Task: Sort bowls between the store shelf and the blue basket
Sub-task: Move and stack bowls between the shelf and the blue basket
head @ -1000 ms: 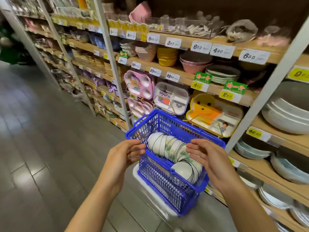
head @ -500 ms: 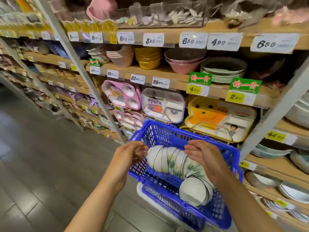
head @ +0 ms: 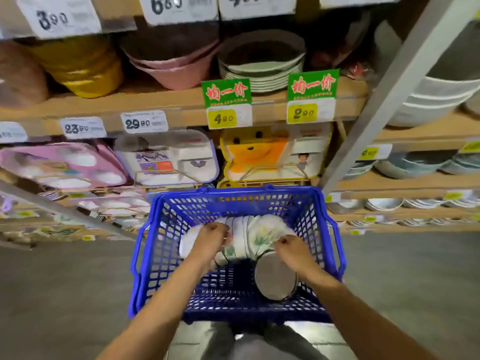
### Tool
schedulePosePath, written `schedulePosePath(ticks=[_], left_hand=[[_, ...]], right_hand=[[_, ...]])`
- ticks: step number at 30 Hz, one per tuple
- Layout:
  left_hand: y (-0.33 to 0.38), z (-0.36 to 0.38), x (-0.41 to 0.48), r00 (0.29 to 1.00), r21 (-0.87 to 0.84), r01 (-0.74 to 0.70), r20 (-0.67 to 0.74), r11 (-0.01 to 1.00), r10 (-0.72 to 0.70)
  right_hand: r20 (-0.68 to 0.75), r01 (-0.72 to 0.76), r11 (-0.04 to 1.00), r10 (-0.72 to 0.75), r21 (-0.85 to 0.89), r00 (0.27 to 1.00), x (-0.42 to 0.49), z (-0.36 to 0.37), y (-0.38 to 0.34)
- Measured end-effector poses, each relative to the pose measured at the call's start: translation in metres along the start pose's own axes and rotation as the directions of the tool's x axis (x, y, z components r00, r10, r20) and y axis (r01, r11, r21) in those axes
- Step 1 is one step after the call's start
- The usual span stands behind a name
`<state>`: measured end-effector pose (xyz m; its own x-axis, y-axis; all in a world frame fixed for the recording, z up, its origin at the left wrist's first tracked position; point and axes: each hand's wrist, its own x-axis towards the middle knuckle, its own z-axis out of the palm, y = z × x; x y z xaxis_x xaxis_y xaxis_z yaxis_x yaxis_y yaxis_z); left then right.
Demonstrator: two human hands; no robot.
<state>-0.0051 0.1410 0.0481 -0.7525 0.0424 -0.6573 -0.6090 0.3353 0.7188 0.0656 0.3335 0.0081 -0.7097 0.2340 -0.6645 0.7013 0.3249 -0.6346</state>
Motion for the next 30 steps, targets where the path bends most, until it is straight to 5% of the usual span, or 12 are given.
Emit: schedulePosePath(ticks=[4, 7, 11, 22, 30], left_hand=[[-0.041, 0.036, 0.041, 0.977, 0.248, 0.068, 0.181, 0.966, -0.115], [-0.078, 0.054, 0.063, 0.94, 0.536, 0.0, 0.288, 0.844, -0.184], [-0.11, 0.073, 0.079, 0.867, 0.654, -0.017, 0.386, 0.756, -0.314], [-0.138, 0.101, 0.083, 0.817, 0.397, 0.291, 0.371, 0.87, -0.442], [-0.128, 0.095, 0.069, 0.839, 0.441, 0.231, 0.361, 0.868, -0.407]], right_hand=[[-0.122, -0.143, 0.901, 0.101, -0.409, 0.987, 0.009, 0.023, 0.036], [-0.185, -0.263, 0.837, 0.196, -0.479, 0.963, 0.018, 0.036, 0.051], [-0.222, -0.354, 0.766, 0.277, -0.537, 0.935, 0.031, 0.047, 0.07], [-0.307, -0.408, 0.711, 0.275, -0.572, 0.911, 0.051, 0.055, 0.091], [-0.234, -0.336, 0.66, 0.242, -0.672, 0.942, 0.033, 0.049, 0.069]])
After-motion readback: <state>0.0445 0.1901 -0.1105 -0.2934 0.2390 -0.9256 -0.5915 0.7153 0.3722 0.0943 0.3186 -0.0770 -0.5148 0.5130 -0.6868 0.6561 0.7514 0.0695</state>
